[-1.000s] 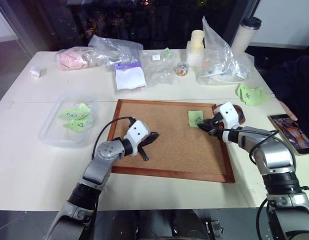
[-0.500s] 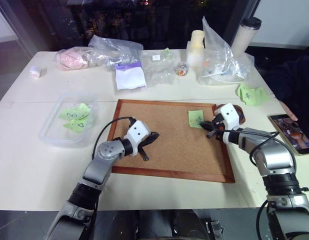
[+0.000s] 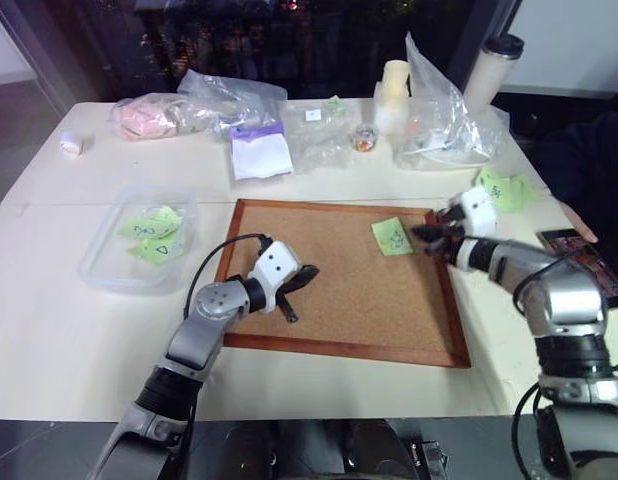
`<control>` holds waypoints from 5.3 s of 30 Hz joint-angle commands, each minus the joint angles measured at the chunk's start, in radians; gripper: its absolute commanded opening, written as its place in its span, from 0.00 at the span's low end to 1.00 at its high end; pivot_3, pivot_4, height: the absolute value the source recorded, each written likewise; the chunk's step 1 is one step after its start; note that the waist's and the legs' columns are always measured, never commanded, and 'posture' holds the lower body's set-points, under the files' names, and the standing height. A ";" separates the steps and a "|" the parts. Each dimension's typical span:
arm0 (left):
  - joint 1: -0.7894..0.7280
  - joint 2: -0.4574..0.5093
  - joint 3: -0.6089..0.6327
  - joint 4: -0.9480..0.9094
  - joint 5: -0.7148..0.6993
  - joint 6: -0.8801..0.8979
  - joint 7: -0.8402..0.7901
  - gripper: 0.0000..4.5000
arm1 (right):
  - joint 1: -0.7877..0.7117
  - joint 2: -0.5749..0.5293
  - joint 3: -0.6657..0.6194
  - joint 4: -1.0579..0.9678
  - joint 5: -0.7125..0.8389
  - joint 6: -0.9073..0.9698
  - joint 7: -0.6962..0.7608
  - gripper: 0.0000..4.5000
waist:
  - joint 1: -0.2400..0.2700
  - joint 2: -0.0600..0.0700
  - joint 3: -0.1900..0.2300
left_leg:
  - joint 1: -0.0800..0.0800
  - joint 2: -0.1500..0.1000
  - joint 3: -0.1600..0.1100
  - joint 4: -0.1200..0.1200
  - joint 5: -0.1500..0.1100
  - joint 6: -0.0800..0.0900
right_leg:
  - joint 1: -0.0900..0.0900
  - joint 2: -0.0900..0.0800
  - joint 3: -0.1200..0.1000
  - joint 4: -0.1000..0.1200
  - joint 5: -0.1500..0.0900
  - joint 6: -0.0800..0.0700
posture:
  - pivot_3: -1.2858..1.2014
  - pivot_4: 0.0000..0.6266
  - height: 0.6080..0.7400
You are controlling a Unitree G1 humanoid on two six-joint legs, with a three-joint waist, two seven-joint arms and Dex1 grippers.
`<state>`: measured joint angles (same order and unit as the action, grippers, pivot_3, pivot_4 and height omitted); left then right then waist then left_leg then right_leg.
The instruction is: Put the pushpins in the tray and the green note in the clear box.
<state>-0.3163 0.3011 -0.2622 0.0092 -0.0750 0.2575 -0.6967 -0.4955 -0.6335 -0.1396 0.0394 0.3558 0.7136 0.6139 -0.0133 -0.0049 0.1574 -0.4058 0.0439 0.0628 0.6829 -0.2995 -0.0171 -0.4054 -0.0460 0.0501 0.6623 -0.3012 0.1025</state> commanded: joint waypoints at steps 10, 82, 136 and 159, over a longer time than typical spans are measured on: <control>0.032 0.003 -0.041 0.068 0.022 0.031 -0.016 0.00 | -0.064 -0.037 -0.072 0.209 -0.061 -0.119 -0.069 0.01 | 0.000 0.000 0.000 | 0.000 0.000 0.000 0.000 0.000 0.000 | 0.001 0.000 0.000 0.000 0.000 0.000 | 0.52 0.24 1.00; 0.040 0.001 -0.038 0.068 0.026 0.016 -0.003 0.00 | 0.030 0.105 0.160 -0.001 -0.115 -0.121 -0.005 0.30 | -0.001 0.002 -0.002 | 0.002 0.000 0.000 0.000 0.000 0.000 | 0.002 0.000 0.000 0.000 0.000 0.000 | 0.52 0.24 1.00; -0.226 -0.312 0.371 -0.031 -0.540 0.485 0.195 0.99 | 0.060 -0.079 0.161 -0.575 0.049 0.149 0.103 0.00 | 0.001 -0.003 0.002 | -0.003 -0.001 -0.005 0.000 0.000 0.000 | -0.001 0.000 -0.002 -0.002 0.000 0.000 | 0.52 0.24 1.00; -0.255 -0.352 0.325 0.026 -0.674 0.661 0.211 0.01 | 0.067 -0.081 0.169 -0.615 0.061 0.165 0.081 0.00 | 0.001 -0.005 0.003 | -0.003 -0.001 -0.006 0.000 0.000 0.000 | 0.000 0.000 -0.003 -0.003 0.000 0.000 | 0.52 0.24 1.00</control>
<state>-0.5602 -0.0486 0.0639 0.0490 -0.7307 0.9160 -0.4776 -0.4201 -0.7043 0.0456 -0.5274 0.4074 0.8895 0.6973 -0.0122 -0.0101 0.1602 -0.4091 0.0424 0.0571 0.6832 -0.2995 -0.0171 -0.4058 -0.0460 0.0472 0.6598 -0.3013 0.1026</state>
